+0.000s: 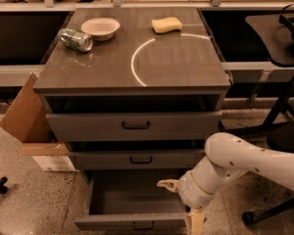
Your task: Close bottom drawer
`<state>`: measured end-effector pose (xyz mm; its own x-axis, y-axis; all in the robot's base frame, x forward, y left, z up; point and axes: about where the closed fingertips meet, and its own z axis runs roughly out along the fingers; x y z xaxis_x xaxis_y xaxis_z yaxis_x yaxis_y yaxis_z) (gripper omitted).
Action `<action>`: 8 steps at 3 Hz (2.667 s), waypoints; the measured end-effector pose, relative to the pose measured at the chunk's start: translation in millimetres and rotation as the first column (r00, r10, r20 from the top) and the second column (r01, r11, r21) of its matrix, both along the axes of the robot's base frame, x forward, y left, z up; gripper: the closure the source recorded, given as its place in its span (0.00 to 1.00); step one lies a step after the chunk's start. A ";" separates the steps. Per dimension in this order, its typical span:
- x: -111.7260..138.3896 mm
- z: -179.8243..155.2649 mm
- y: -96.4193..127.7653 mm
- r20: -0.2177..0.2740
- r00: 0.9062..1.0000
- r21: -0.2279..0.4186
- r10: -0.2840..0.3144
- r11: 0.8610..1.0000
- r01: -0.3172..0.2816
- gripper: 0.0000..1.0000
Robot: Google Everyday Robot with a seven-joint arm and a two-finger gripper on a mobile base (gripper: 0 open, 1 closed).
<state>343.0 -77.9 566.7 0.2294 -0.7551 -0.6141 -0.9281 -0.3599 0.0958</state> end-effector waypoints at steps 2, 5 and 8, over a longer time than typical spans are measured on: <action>-20.0 -96.4 40.7 -0.153 0.988 0.054 0.034 0.998 -0.026 0.00; -16.0 -144.2 32.5 -0.145 0.989 0.034 0.019 0.999 -0.014 0.00; -13.0 -207.0 8.6 -0.139 0.990 0.052 0.020 0.999 -0.012 0.00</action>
Offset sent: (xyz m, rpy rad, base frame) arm -0.0219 0.0613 -0.1434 0.0608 0.2167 0.0337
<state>330.0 -69.3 359.7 0.1509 -0.7193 -0.6782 -0.9011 -0.3822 0.2048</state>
